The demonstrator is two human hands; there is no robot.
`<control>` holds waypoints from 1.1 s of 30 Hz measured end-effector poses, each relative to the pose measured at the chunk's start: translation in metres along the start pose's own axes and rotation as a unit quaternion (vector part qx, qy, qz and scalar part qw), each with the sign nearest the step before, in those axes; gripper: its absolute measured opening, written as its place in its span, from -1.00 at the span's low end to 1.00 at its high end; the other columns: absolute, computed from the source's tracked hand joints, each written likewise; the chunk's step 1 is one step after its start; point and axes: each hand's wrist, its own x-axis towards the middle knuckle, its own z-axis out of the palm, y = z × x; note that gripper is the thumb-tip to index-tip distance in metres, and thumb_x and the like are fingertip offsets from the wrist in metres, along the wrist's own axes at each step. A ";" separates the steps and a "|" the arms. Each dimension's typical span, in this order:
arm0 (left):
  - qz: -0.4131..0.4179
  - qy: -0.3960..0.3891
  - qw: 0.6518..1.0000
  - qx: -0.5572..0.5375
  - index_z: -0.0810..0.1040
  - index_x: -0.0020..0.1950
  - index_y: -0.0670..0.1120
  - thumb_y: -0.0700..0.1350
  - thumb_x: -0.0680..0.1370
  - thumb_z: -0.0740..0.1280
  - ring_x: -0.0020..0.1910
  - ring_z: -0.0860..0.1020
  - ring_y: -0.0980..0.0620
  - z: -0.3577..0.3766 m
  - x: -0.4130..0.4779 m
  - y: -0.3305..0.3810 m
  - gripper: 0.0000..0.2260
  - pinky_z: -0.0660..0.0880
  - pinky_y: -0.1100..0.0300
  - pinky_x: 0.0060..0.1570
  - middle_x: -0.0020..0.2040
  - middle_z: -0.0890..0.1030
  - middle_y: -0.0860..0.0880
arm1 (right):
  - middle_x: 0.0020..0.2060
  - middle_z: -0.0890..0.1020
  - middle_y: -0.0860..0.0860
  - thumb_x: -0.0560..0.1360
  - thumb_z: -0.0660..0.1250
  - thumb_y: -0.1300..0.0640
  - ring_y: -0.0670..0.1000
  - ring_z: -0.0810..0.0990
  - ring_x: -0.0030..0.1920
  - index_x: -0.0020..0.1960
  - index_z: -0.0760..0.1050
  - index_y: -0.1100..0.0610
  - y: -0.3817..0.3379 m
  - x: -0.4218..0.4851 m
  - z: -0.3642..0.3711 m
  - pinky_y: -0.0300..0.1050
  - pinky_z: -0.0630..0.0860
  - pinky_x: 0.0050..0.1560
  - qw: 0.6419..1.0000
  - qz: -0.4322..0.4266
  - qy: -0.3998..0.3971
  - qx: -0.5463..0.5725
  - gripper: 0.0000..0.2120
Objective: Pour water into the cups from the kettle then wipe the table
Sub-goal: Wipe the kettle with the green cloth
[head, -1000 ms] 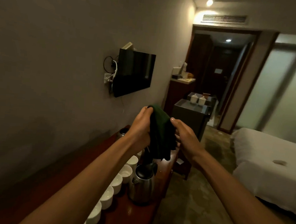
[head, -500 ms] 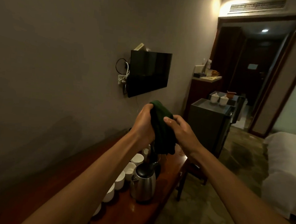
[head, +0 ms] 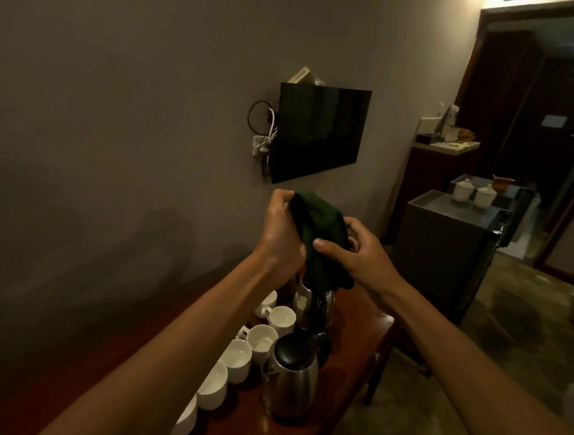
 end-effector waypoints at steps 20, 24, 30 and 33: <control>-0.031 0.058 0.996 0.060 0.46 0.40 -0.10 0.32 0.61 0.10 0.28 0.58 -0.15 -0.023 0.153 -0.050 -0.41 0.49 -0.11 0.32 0.31 0.57 -0.21 | 0.09 0.62 -0.03 0.50 0.47 0.08 -0.05 0.61 0.12 0.18 0.58 0.07 0.070 0.140 -0.057 -0.23 0.58 0.03 0.990 -0.086 0.062 -0.090 -0.74; -0.062 0.074 0.995 0.007 0.50 0.37 -0.01 0.16 0.63 0.24 0.22 0.62 -0.19 -0.034 0.161 -0.068 -0.61 0.55 -0.12 0.23 0.28 0.59 -0.25 | 0.00 0.46 -0.09 0.46 0.50 -0.02 -0.11 0.50 0.07 0.02 0.58 -0.05 0.086 0.160 -0.056 -0.46 0.45 -0.08 0.979 -0.080 -0.030 -0.187 -0.82; -0.023 0.174 0.983 -0.053 0.45 0.37 -0.01 0.04 0.69 0.18 0.33 0.52 -0.30 -0.078 0.180 -0.096 -0.71 0.49 -0.22 0.29 0.25 0.56 -0.30 | 0.10 0.62 -0.13 0.45 0.41 -0.13 -0.17 0.62 0.12 0.22 0.60 -0.06 0.141 0.173 -0.067 -0.32 0.56 0.03 0.987 -0.080 -0.128 -0.055 -0.63; 0.013 0.209 0.977 -0.044 0.49 0.33 0.00 0.04 0.67 0.20 0.24 0.56 -0.24 -0.085 0.181 -0.097 -0.73 0.44 -0.24 0.35 0.15 0.56 -0.23 | 0.10 0.67 -0.10 0.50 0.42 -0.13 -0.14 0.64 0.13 0.23 0.58 -0.09 0.171 0.169 -0.072 -0.25 0.59 0.02 0.990 -0.076 -0.115 -0.035 -0.67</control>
